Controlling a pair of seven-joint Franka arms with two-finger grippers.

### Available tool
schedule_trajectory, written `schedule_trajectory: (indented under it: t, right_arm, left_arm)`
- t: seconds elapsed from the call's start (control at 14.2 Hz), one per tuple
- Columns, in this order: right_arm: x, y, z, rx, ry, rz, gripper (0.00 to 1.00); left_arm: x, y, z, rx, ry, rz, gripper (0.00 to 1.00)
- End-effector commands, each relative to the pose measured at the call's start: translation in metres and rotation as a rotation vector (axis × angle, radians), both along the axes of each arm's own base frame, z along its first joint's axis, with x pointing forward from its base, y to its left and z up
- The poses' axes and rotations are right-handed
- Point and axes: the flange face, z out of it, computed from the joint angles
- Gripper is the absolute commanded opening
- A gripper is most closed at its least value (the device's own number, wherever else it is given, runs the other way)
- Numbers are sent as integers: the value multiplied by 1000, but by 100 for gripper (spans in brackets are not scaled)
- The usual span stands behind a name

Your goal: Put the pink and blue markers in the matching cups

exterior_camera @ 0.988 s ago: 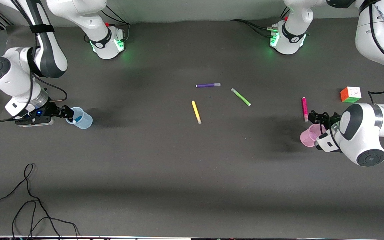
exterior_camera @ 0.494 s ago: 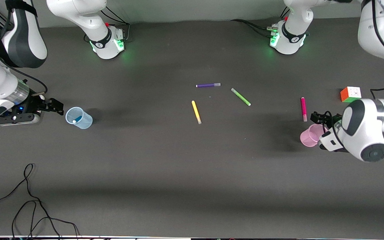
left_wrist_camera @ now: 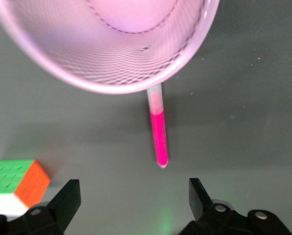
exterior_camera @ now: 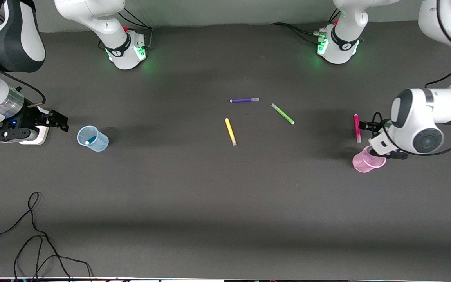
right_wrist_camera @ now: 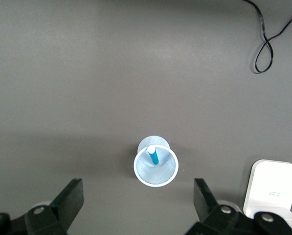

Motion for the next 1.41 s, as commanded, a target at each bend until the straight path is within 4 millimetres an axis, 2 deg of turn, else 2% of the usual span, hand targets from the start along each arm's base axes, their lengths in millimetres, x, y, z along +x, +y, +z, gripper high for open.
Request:
schedule_trajectory:
  t: [0.0,0.14,0.21,0.42,0.49,0.78,0.85,0.92,0.99,1.13,1.27,1.34]
  right_arm:
    - [3,4,30,26,-25,21,100]
    - [3,25,61,60,-4,32,100]
    - [3,28,75,73,0,31,100]
    - [0,36,85,78,8,43,100]
    - [-4,38,89,82,9,47,100]
    - [-15,39,111,86,-6,52,100]
    - [-14,38,110,86,-3,53,100]
    - [-15,39,111,86,3,55,100]
    - [-15,48,114,81,-3,69,100]
    - [-16,52,112,78,3,72,100]
    - [-15,54,110,79,6,73,100]
    - [-15,54,107,79,11,71,100]
  left_arm:
    - [-23,3,-20,-13,-29,-12,96]
    - [-24,2,-34,-20,-26,-14,92]
    - [-24,2,-41,-23,-25,-15,89]
    - [-26,2,-52,-27,-14,-13,66]
    - [-26,1,-54,-28,-13,-12,63]
    - [-26,0,-69,-36,-19,-14,63]
    - [-27,0,-71,-37,-16,-14,62]
    - [-26,0,-71,-37,-17,-14,55]
    - [-26,0,-71,-37,-17,-14,45]
    - [-26,0,-70,-36,-14,-14,22]
    - [-26,0,-69,-35,-11,-13,9]
    - [-26,1,-68,-35,-11,-13,6]
